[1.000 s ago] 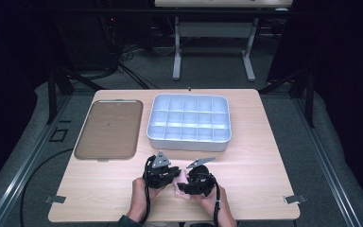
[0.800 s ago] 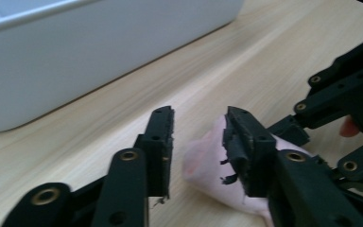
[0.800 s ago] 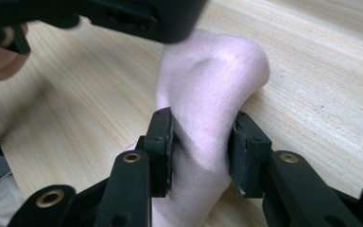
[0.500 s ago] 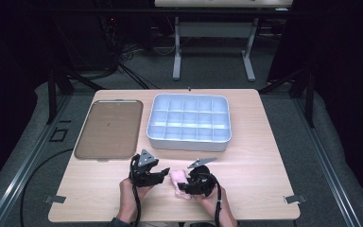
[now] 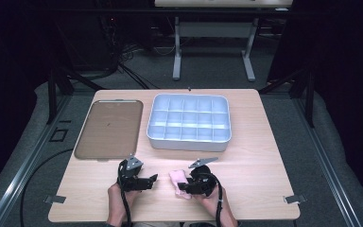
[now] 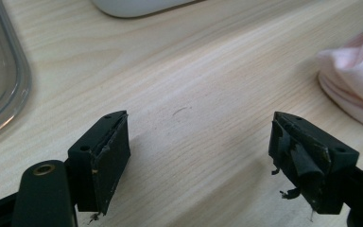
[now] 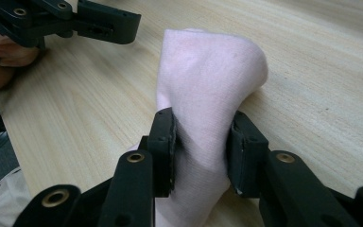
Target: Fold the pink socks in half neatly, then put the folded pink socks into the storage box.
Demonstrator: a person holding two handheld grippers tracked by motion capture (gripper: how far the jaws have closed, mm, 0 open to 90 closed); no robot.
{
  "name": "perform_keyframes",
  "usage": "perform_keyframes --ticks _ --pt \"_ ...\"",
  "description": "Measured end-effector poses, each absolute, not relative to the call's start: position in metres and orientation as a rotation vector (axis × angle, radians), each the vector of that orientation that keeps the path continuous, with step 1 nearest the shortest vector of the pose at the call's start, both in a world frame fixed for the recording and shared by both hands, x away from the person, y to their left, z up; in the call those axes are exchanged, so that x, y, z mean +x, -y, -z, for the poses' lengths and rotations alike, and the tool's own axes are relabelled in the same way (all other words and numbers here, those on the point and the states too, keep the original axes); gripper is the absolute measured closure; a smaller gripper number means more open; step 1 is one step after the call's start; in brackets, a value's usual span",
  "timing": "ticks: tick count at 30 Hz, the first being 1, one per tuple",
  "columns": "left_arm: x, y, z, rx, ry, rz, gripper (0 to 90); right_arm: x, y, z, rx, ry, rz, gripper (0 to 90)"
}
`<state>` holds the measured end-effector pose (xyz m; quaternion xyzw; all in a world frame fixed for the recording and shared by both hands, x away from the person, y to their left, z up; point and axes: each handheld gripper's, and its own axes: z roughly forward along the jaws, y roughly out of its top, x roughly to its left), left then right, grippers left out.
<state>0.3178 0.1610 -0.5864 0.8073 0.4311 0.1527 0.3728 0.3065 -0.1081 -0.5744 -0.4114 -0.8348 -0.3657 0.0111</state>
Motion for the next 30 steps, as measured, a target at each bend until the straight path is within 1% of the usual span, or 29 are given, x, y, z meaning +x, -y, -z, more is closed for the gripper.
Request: perform_keyframes --ticks 6,9,14,30 --pt "0.319 -0.159 0.587 2.067 -1.101 -0.402 19.4 0.307 0.109 0.575 -1.274 2.603 1.148 66.3" --pt "0.319 -0.159 0.589 2.065 -1.089 -0.406 16.5 0.306 0.109 0.576 -1.284 2.587 1.169 66.3" --pt "0.316 -0.151 0.591 2.1 -1.078 -0.484 15.8 0.305 0.109 0.577 -1.285 2.578 1.184 66.9" --pt "0.315 -0.151 0.591 2.092 -1.092 -0.485 15.8 0.302 0.116 0.581 -1.259 2.526 1.296 69.2"
